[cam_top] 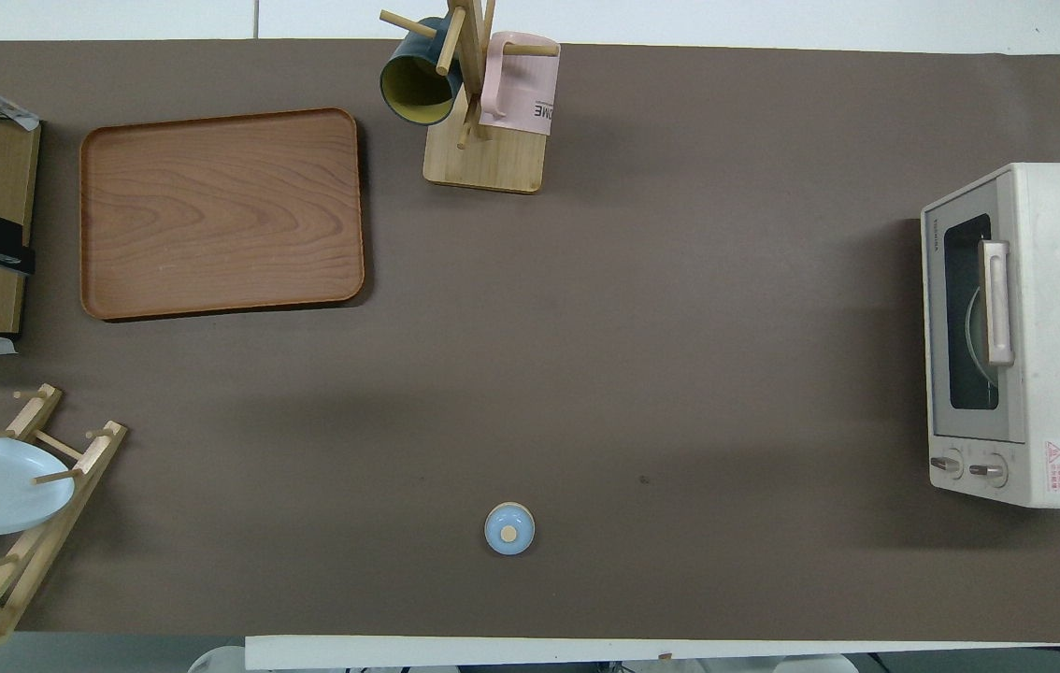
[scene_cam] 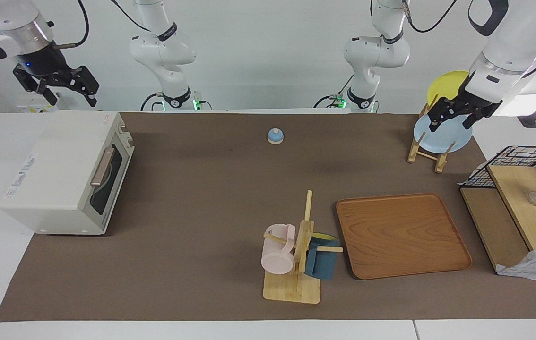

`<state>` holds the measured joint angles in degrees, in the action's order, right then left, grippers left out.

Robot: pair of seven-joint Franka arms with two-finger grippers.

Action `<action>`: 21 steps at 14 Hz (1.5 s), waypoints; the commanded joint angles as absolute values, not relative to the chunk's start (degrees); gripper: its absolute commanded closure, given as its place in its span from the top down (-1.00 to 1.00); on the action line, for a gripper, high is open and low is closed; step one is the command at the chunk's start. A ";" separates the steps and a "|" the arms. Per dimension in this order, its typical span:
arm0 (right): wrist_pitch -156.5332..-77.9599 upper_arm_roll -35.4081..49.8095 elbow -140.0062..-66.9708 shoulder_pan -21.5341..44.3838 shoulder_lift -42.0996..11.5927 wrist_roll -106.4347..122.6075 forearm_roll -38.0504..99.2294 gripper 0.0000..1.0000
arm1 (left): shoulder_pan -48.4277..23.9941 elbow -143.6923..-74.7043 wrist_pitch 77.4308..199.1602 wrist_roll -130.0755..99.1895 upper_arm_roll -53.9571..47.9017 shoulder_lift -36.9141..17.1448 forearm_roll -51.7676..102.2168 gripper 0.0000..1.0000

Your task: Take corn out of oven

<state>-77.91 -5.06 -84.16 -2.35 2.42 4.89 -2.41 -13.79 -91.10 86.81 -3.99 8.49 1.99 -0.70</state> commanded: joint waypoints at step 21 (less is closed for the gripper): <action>-92.98 -5.19 -93.25 -1.67 -4.47 12.83 -3.08 -1.00 | -13.62 -92.11 87.63 -4.48 8.53 2.64 -0.35 1.00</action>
